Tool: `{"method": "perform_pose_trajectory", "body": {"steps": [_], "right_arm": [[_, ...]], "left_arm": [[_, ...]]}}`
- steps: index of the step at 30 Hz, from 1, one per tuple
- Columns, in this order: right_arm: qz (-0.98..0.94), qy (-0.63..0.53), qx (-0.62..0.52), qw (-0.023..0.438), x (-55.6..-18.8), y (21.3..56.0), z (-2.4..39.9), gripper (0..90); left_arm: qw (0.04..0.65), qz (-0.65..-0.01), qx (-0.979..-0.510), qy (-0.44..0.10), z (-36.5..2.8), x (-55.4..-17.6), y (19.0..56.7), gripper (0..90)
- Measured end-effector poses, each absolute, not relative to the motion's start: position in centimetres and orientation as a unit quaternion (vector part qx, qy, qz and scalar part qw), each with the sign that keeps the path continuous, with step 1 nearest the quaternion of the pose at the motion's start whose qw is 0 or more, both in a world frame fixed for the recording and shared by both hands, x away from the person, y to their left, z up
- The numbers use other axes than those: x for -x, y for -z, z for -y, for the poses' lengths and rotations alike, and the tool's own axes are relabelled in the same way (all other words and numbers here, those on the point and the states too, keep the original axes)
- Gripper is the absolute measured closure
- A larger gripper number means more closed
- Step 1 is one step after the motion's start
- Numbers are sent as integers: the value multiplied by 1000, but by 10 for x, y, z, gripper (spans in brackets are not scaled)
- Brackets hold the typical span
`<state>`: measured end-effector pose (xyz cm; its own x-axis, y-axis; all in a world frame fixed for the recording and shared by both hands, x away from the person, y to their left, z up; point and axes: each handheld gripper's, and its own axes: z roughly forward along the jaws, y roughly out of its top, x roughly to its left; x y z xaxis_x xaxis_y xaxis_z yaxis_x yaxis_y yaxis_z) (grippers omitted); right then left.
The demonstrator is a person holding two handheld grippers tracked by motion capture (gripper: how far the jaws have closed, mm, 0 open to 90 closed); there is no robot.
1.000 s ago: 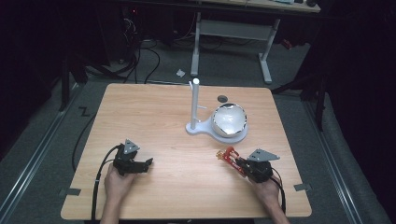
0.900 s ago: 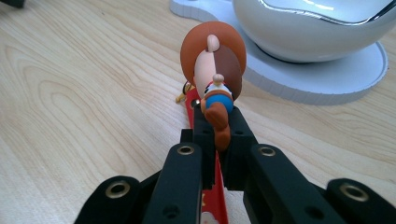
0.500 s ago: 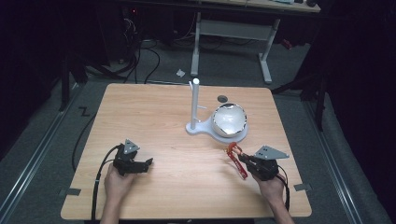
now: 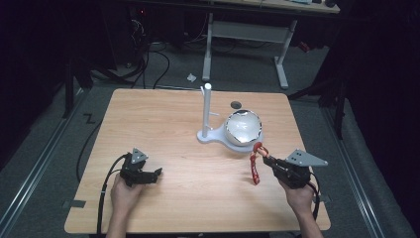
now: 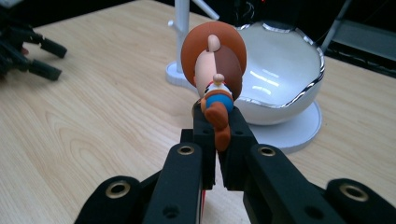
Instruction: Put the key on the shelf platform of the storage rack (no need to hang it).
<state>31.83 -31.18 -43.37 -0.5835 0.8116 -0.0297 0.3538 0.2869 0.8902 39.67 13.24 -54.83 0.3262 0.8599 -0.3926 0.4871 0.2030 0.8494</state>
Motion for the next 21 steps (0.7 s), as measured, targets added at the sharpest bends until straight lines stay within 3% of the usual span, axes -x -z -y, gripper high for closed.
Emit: {"method": "perform_pose_trajectory", "body": {"steps": [21], "right_arm": [[-749, -484, -368, 263, -334, 378, 323, 868]], "left_arm": [[542, -554, -608, -173, -133, -397, 548, 167]]}}
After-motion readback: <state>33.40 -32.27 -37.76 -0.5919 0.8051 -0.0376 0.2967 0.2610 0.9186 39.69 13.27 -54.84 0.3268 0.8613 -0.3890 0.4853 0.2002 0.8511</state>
